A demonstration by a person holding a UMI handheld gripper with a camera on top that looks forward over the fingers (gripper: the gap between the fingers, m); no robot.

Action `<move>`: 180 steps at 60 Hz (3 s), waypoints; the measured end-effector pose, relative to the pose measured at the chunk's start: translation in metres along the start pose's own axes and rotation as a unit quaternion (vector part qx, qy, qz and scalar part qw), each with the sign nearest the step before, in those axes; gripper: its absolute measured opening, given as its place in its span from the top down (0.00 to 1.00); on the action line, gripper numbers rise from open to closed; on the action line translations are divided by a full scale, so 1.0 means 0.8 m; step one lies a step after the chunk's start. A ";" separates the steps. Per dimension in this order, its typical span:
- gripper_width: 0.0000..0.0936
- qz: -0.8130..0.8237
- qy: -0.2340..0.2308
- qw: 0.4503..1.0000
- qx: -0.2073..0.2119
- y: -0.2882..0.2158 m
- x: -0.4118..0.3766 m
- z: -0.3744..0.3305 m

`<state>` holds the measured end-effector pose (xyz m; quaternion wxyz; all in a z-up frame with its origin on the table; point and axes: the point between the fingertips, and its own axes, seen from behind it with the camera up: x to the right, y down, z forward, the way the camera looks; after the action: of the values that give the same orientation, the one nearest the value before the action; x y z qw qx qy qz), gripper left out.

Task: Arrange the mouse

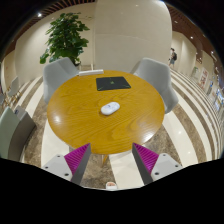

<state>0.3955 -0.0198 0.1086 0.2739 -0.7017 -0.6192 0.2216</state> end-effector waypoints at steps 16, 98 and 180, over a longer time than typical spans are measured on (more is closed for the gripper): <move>0.08 -0.011 -0.017 1.000 0.020 -0.030 0.021 0.037; 0.07 -0.045 -0.115 0.992 0.019 -0.169 -0.043 0.345; 0.09 -0.008 -0.043 0.998 0.040 -0.422 0.028 0.563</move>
<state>-0.1470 0.0800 -0.0066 0.2767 -0.6748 -0.6269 0.2740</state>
